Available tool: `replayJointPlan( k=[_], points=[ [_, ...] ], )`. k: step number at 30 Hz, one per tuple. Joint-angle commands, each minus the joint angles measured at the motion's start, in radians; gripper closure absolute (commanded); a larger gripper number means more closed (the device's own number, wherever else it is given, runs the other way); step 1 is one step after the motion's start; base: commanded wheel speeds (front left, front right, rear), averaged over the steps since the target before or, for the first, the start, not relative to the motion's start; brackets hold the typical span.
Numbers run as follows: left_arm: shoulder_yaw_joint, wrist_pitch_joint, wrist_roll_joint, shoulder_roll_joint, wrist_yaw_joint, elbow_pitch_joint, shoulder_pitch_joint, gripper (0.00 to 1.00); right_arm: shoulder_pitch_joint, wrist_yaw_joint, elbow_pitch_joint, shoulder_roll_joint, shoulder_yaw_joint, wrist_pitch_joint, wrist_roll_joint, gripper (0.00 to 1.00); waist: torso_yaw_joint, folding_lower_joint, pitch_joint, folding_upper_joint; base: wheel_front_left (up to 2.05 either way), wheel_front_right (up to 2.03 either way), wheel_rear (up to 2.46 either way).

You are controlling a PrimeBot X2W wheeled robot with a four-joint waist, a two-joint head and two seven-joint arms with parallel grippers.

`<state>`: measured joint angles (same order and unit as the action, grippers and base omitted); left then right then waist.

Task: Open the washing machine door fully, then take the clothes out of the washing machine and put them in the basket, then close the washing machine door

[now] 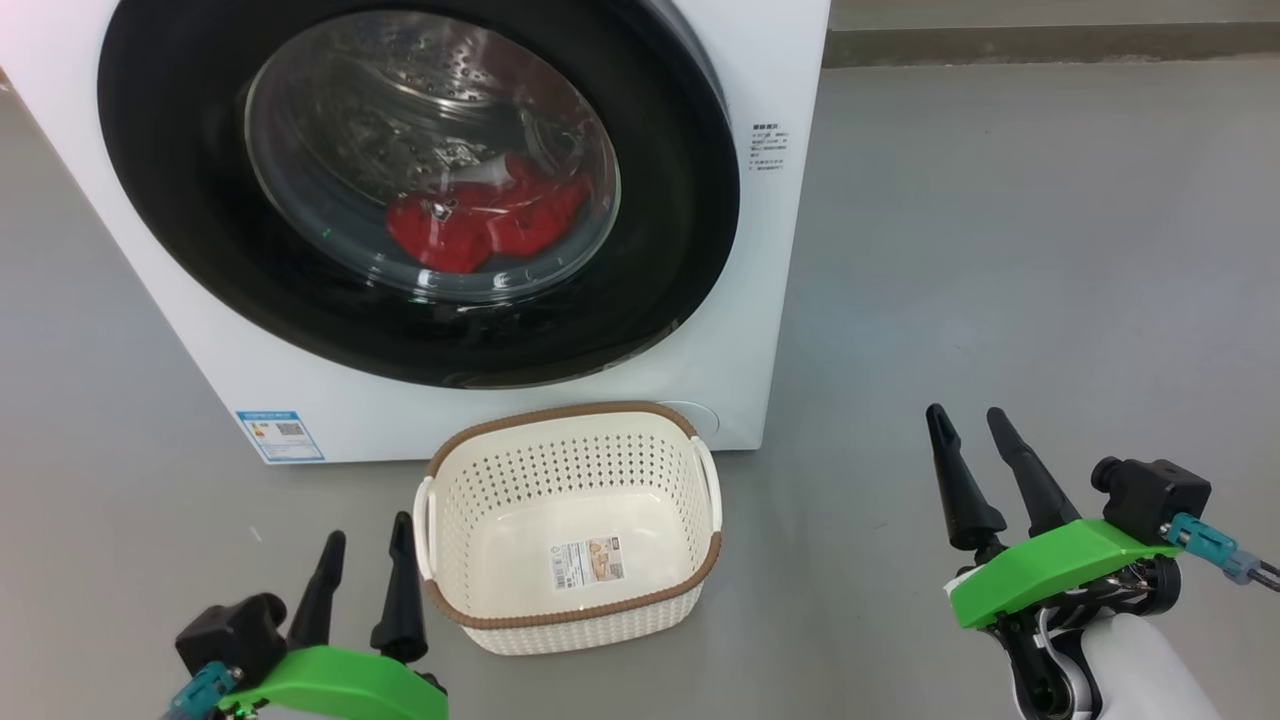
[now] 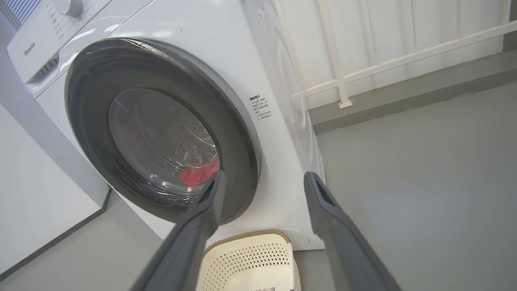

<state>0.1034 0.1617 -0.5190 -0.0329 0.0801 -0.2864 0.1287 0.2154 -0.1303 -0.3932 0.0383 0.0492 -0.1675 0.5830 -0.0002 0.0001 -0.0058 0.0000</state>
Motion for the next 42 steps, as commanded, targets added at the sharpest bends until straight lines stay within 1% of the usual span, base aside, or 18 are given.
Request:
replayJointPlan(
  k=[1,18,31,42],
  points=[
    [-0.016,0.018,0.032,-0.015,0.008,0.032,0.051,0.00,0.062,0.000,0.019,0.010,0.022,-0.015,-0.034,0.00,-0.001,-0.0001,0.000,0.0000,0.00,0.00,0.00],
    [0.002,0.067,0.227,-0.017,0.048,0.037,0.073,0.00,0.108,0.000,-0.010,0.011,0.037,-0.062,-0.225,0.00,-0.002,-0.0001,-0.001,0.0000,0.00,0.00,0.00],
    [0.016,0.100,0.347,-0.019,0.073,0.045,0.080,0.00,0.138,0.000,-0.036,0.012,0.058,-0.094,-0.348,0.00,-0.006,-0.0001,-0.010,0.0000,0.00,0.00,0.00],
    [0.017,0.100,0.344,-0.019,0.074,0.041,0.080,0.00,0.137,0.000,-0.038,0.012,0.052,-0.094,-0.350,0.00,-0.005,-0.0001,-0.005,0.0000,0.00,0.00,0.00]
  ],
)
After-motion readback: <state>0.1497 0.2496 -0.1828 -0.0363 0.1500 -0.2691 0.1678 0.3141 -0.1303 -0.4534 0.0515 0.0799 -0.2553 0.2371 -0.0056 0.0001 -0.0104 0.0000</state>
